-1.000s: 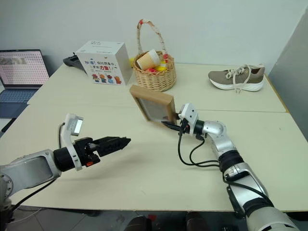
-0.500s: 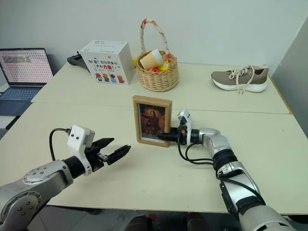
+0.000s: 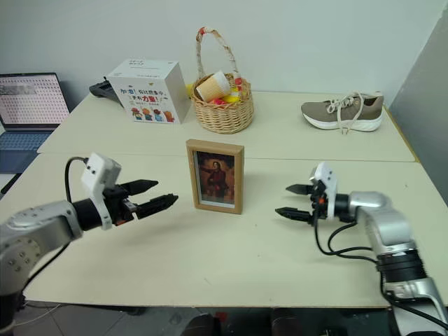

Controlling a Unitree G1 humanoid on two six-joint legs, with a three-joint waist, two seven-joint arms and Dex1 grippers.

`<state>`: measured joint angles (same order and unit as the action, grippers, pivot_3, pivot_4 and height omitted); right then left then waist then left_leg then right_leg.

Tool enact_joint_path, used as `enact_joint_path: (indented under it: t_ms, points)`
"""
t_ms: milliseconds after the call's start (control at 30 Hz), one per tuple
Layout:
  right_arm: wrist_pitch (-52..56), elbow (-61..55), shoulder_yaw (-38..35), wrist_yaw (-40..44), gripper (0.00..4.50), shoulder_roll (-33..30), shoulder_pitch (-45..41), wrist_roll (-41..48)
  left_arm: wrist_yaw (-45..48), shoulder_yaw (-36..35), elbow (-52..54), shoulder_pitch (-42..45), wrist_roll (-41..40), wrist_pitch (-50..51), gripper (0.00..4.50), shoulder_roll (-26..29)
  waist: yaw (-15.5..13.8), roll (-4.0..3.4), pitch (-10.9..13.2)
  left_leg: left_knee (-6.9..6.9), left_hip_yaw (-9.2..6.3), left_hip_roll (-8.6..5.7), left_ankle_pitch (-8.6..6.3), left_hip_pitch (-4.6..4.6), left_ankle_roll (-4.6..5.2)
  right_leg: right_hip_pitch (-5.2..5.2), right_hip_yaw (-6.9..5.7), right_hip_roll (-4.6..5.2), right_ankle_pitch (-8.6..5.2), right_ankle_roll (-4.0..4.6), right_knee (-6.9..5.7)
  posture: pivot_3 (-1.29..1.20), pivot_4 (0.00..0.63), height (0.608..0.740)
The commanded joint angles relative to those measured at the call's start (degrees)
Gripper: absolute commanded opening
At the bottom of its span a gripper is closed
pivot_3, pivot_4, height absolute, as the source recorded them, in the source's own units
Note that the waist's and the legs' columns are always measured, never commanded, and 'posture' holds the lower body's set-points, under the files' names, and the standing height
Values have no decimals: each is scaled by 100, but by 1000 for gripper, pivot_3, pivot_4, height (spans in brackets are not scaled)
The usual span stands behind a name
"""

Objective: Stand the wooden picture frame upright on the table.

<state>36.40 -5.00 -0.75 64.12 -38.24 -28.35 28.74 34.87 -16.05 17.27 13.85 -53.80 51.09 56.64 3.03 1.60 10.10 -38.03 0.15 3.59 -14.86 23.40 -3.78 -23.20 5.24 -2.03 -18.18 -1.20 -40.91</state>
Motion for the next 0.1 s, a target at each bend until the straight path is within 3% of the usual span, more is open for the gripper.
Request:
enact_joint_path:
  t_ms: [33, 100]
  points:
    - [1158, -1010, -467, -295, 4458, -246, -177, 942, 845, -286, -389, 482, -391, 450, 4500, 506, 18, 4, 3, 2, 2, 0, 0, 2, 0, -3, 1, -5, -1, 1, 1, 0, 150, 740]
    - [1458, -1228, -573, -426, 4458, -303, -231, 1197, 1228, -254, -493, 677, -413, 509, 4500, 705, 18, 4, 4, 2, 1, 0, 0, 0, 1, -2, 0, -5, -1, 1, 1, 0, 150, 740]
